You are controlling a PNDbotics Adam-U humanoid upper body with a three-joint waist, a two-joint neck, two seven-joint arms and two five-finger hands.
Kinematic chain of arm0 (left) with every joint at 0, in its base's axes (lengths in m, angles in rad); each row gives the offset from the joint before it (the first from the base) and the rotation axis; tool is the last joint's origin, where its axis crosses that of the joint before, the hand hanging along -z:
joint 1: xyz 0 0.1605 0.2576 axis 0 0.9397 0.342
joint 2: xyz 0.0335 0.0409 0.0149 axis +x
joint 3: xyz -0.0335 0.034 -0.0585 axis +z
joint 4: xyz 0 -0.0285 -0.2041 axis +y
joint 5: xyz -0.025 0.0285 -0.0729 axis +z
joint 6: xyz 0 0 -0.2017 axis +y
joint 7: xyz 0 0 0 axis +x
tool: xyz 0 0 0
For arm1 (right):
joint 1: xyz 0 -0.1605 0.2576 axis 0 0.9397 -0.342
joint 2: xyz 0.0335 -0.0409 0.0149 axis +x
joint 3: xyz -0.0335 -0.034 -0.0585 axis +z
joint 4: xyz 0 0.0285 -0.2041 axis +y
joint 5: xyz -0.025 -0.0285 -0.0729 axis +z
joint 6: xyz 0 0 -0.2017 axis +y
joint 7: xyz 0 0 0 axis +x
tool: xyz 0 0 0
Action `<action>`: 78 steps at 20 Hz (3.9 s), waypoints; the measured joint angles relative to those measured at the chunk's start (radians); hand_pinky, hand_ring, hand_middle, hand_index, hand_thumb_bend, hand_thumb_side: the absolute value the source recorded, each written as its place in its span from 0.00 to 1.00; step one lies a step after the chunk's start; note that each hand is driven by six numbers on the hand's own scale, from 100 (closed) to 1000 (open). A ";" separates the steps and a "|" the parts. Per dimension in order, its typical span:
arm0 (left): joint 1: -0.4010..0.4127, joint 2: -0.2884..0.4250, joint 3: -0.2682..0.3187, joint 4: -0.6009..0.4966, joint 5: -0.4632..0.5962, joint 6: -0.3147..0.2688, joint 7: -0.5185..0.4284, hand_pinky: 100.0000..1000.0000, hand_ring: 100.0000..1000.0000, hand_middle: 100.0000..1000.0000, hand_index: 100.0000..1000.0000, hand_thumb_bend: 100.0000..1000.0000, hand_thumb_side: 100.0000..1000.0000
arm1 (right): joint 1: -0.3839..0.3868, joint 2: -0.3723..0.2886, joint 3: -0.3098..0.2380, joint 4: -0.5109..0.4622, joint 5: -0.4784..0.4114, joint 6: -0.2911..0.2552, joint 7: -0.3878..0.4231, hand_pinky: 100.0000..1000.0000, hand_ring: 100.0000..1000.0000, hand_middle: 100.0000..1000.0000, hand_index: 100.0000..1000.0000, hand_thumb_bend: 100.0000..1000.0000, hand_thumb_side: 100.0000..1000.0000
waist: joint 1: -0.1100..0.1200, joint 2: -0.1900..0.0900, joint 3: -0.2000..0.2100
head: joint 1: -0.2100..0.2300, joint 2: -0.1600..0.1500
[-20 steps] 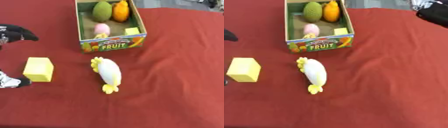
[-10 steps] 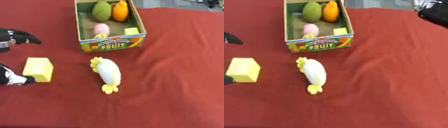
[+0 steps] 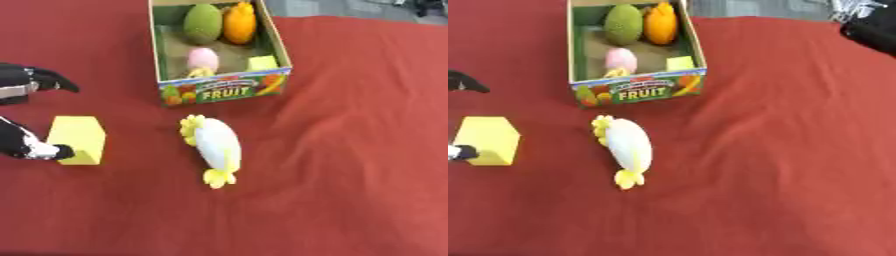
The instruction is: Pick up objects on the table and place them in the box.
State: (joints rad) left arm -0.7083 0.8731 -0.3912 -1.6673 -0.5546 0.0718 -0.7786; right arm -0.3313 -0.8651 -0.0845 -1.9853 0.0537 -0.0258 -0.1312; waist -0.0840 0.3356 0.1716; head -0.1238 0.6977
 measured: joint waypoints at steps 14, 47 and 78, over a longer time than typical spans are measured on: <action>-0.006 -0.032 -0.018 0.066 -0.019 -0.057 -0.033 0.91 0.90 0.75 0.88 0.48 0.40 | 0.006 0.009 0.000 0.000 -0.004 0.009 0.005 0.89 0.86 0.55 0.82 0.00 0.45 | 0.000 0.004 -0.005 | 0.005 -0.001; -0.388 -0.232 0.042 0.060 -0.029 0.092 0.207 0.69 0.56 0.42 0.62 0.00 0.17 | -0.064 0.019 0.024 0.000 -0.038 0.017 0.045 0.90 0.87 0.55 0.82 0.00 0.41 | 0.000 0.012 -0.117 | 0.021 -0.023; -0.412 -0.396 0.008 0.513 -0.366 -0.206 0.368 1.00 1.00 0.96 1.00 0.57 0.67 | -0.089 0.060 0.042 0.000 -0.055 0.027 0.079 0.90 0.87 0.55 0.82 0.00 0.43 | 0.000 0.029 -0.143 | 0.066 -0.040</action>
State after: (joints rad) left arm -1.1198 0.4773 -0.3830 -1.1540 -0.9201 -0.1343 -0.4111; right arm -0.4200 -0.8050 -0.0422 -1.9854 -0.0018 0.0009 -0.0518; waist -0.0840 0.3644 0.0289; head -0.0578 0.6579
